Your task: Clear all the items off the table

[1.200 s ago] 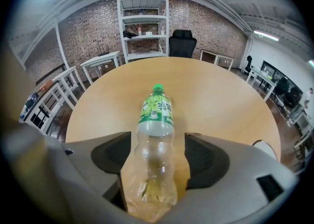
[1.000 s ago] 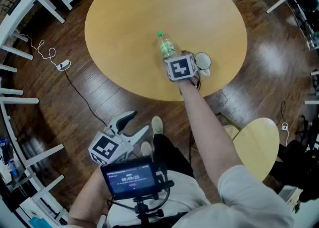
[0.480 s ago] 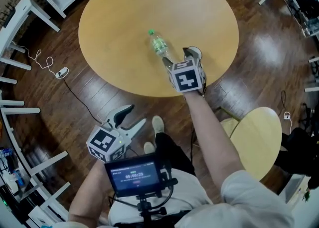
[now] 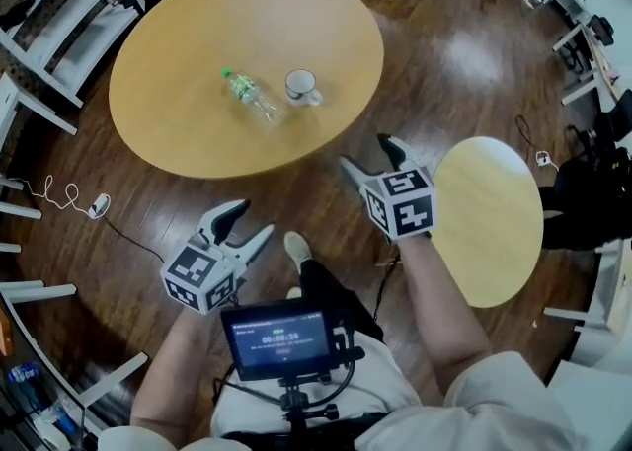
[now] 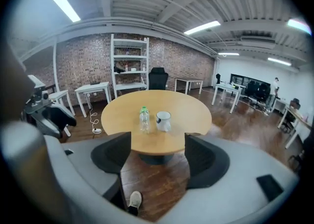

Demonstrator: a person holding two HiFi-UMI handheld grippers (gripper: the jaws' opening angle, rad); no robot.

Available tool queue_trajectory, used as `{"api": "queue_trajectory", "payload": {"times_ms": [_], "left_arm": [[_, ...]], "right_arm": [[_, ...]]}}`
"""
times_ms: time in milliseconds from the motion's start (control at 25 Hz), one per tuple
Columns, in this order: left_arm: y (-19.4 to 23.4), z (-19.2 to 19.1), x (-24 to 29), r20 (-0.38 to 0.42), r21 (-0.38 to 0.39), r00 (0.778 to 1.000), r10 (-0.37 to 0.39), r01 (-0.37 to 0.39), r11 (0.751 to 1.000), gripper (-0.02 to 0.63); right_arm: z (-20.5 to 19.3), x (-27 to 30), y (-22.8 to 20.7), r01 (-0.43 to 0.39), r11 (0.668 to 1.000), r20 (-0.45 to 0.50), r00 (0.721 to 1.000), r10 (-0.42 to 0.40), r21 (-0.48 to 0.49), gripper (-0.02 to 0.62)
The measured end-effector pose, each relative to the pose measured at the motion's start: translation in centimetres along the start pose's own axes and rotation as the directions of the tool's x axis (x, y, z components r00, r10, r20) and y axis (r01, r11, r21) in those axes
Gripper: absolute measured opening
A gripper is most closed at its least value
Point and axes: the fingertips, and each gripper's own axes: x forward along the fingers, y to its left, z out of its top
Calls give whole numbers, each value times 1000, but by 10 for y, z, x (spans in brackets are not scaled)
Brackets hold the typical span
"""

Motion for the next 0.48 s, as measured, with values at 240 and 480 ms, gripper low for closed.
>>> {"api": "queue_trajectory", "payload": {"times_ms": [240,480], "left_arm": [[-56,-13,7,-32,27,990,-136,137,990,242],[-124,-9,39,-67,76,965,-254,259,963,242]], "right_arm": [[-90,-130,-11,99,977,10,995,-103,187,353],[-155,-229,-30,208,929,22,974,-226,306,353]]}}
